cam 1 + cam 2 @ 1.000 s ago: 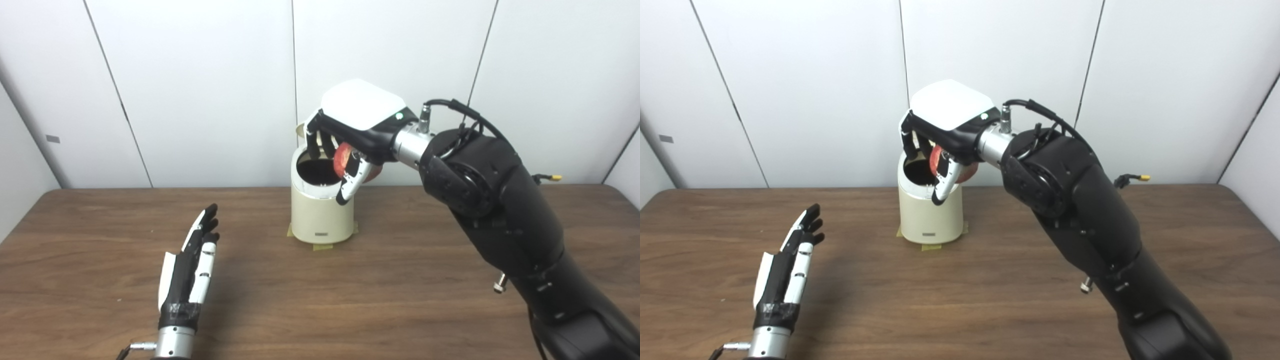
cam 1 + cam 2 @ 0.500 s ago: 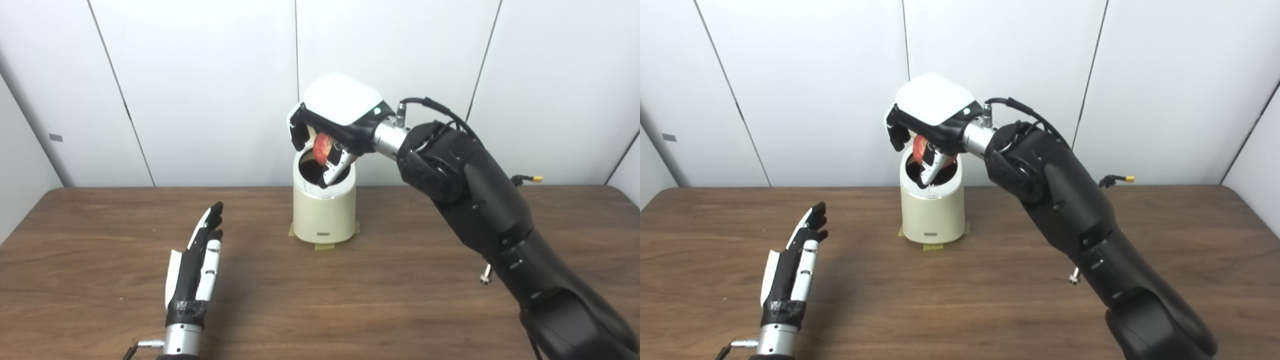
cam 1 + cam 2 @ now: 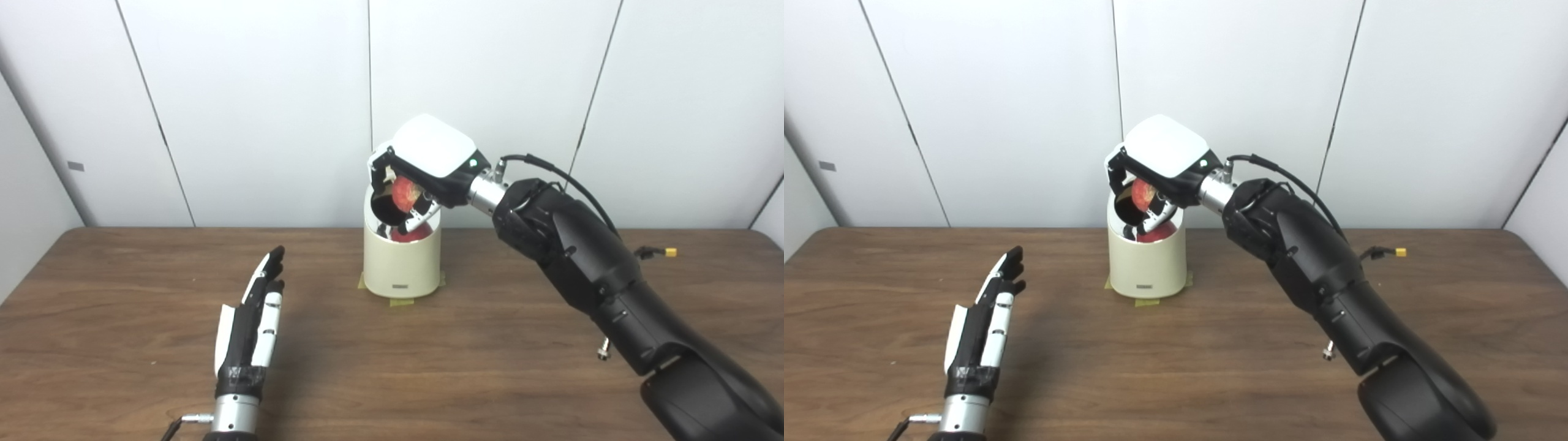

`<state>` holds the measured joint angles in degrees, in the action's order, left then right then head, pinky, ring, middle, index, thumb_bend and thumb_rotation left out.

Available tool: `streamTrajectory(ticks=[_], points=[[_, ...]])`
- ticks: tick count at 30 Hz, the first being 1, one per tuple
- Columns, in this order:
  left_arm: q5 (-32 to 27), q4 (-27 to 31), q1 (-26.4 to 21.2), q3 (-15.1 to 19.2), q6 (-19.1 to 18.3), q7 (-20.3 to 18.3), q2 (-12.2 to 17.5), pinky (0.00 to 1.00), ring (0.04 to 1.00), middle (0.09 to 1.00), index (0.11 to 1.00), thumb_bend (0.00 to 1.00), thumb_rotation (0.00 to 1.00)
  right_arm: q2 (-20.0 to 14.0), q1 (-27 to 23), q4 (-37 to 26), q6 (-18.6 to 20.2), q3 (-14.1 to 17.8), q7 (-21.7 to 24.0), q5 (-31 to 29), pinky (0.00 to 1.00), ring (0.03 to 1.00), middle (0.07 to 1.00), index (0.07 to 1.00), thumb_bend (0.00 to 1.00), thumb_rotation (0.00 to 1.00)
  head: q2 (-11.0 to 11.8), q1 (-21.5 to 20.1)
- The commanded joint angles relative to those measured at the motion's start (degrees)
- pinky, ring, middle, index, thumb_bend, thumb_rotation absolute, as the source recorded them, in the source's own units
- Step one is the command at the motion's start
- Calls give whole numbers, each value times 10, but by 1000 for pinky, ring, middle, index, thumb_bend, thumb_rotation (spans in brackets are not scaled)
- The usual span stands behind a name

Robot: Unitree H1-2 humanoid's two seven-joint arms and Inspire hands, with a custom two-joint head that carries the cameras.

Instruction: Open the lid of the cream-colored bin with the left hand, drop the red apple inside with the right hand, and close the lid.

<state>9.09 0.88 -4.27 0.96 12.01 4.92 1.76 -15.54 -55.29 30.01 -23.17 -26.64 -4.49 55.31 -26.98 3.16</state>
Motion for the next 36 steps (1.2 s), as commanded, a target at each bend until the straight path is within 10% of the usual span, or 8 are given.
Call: streamTrajectory(ticks=[1,17,28,29,30,36], points=[[16,8,7,-6,6,8,-7,887,942,948,929,161,954,-1,-50,16,-21,0,-51,4,322,432,567,446,492,0,-1,2],[25,18,10,-7,-4,13,-19,879,941,948,927,145,935,-12,-87,182,-37,-148,-337,-14,366,479,528,433,498,0,-2,11],[30,17,9,-10,-7,16,-15,876,938,945,927,146,928,-23,-79,167,-37,-149,-356,-23,482,590,619,485,522,118,0,5],[30,17,9,-10,-8,16,-14,873,937,944,926,149,926,-24,-78,165,-37,-149,-355,-25,482,590,626,534,822,93,0,5],[29,17,9,-10,-8,16,-14,873,937,945,926,152,926,-25,-77,164,-37,-149,-355,-27,483,591,628,547,894,95,0,5],[33,16,8,-11,-13,17,-13,875,936,943,926,163,928,-33,-72,148,-37,-148,-345,-41,487,590,629,555,978,140,0,4]])
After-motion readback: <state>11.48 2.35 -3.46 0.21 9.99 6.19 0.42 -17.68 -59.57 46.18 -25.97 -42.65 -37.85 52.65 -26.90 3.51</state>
